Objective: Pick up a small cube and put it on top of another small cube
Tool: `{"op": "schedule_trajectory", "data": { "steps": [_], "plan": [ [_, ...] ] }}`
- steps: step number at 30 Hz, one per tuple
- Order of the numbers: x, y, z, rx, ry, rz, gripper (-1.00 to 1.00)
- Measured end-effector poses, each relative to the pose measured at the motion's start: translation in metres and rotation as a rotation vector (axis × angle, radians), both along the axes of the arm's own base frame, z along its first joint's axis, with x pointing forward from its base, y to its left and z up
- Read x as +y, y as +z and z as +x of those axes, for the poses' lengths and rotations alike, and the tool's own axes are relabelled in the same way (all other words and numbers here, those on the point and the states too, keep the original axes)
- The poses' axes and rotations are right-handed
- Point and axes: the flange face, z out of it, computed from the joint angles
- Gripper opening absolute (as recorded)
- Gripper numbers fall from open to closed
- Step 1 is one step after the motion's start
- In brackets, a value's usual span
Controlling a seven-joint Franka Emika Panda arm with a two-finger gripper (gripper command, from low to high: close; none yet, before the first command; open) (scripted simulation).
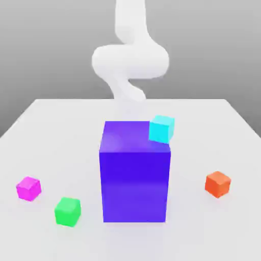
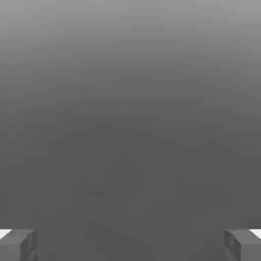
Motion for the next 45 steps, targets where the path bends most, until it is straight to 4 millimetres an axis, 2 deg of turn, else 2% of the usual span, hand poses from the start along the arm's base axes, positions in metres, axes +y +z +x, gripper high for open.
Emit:
{"op": "schedule_trajectory", "data": {
  "steps": [2, 5, 8, 11, 16, 18, 21, 24, 25, 30, 31, 38, 43, 45],
  "plan": [
    [-0.027, -0.038, 0.021, 0.055, -0.133, 0.051, 0.00],
    [-0.070, -0.096, 0.041, 0.127, -0.327, 0.126, 0.00],
    [-0.115, -0.155, 0.048, 0.191, -0.521, 0.203, 0.00],
    [-0.158, -0.214, 0.042, 0.249, -0.718, 0.281, 0.00],
    [-0.220, -0.313, 0.008, 0.335, -1.050, 0.418, 0.00],
    [-0.239, -0.351, -0.012, 0.366, -1.183, 0.474, 0.00],
    [-0.268, -0.406, -0.055, 0.405, -1.404, 0.565, 0.00],
    [-0.277, -0.457, -0.094, 0.446, -1.600, 0.654, 0.00],
    [-0.277, -0.470, -0.100, 0.455, -1.633, 0.669, 0.00],
    [-0.276, -0.525, -0.105, 0.464, -1.665, 0.683, 0.00],
    [-0.276, -0.535, -0.106, 0.464, -1.665, 0.682, -1.00],
    [-0.276, -0.537, -0.106, 0.462, -1.665, 0.682, -1.00],
    [-0.276, -0.492, -0.106, 0.462, -1.665, 0.684, -1.00],
    [-0.268, -0.475, -0.099, 0.464, -1.662, 0.682, -1.00]
  ]
}}
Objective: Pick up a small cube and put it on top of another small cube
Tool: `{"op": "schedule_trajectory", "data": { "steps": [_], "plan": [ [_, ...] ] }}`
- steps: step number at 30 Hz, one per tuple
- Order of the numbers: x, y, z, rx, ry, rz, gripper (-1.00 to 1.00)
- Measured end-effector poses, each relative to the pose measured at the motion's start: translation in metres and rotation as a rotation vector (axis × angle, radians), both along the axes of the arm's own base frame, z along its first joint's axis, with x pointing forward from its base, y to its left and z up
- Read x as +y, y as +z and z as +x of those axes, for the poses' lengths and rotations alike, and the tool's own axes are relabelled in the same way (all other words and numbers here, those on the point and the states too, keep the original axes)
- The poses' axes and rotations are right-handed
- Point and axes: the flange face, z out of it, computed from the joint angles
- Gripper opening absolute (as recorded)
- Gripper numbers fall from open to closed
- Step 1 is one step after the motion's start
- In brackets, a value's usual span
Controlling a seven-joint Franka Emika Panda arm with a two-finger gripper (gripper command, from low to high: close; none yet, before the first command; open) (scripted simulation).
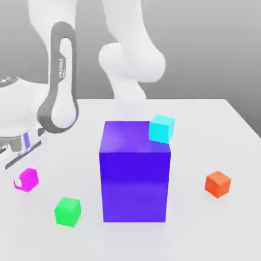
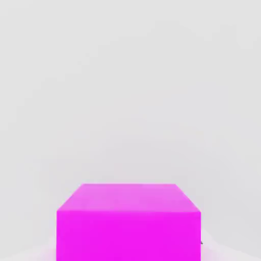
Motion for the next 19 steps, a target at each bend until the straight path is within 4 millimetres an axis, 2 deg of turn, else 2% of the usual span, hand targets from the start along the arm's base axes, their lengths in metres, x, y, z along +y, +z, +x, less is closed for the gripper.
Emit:
{"op": "schedule_trajectory", "data": {
  "steps": [5, 9, 11, 15, 16, 19],
  "plan": [
    [0.069, 0.027, 0.056, 0.000, 0.058, 0.000, -1.00],
    [0.126, 0.047, 0.085, 0.000, 0.081, 0.000, -1.00],
    [0.130, 0.036, 0.088, 0.000, 0.070, -0.001, -1.00],
    [0.130, -0.003, 0.088, 0.000, 0.060, -0.001, -1.00],
    [0.130, -0.011, 0.087, 0.000, 0.060, 0.000, 1.00],
    [0.130, -0.011, 0.087, 0.000, 0.060, 0.000, 1.00]
  ]
}}
